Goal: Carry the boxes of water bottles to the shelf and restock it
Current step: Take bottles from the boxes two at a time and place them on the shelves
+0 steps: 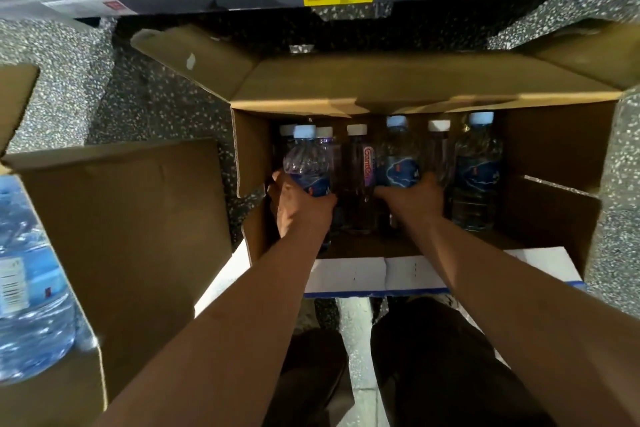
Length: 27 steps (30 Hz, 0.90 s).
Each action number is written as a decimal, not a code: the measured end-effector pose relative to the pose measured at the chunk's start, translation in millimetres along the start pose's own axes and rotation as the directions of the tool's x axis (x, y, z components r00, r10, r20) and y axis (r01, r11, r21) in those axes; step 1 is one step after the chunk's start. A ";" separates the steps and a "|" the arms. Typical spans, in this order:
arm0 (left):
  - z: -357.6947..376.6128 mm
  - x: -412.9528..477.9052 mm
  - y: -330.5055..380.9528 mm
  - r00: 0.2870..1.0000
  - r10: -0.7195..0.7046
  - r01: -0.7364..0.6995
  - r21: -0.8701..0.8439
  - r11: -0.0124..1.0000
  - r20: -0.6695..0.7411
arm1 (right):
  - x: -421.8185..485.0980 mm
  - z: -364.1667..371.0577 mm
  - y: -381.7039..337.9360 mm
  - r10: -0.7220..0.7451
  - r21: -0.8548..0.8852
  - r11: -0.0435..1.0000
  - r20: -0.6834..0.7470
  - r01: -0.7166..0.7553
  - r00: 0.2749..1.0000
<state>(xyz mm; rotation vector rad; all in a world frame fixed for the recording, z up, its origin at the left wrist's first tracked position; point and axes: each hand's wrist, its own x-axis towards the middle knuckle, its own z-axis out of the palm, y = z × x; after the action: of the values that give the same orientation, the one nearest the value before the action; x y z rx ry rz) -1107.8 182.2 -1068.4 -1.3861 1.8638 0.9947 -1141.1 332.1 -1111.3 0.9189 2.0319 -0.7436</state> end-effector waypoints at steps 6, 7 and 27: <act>-14.8 -29.7 17.6 0.991 0.126 -0.127 0.018 0.992 0.038 | -24.8 -24.0 -13.0 0.070 0.135 0.988 0.079 -0.080 0.994; -18.9 -38.4 20.5 0.987 0.151 -0.152 0.014 0.988 0.052 | -34.9 -30.5 -13.3 0.048 0.116 0.992 0.082 -0.058 0.995; -154.0 -193.6 65.4 0.884 0.408 -0.266 -0.473 0.840 0.227 | -263.1 -155.3 -71.4 -0.326 0.476 0.858 0.215 0.193 0.920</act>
<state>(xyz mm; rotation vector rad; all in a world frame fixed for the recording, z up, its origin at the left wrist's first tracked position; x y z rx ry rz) -1123.6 161.8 -813.8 -1.0383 1.7345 1.7931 -1144.4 314.8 -798.0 0.7231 1.7685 -1.4575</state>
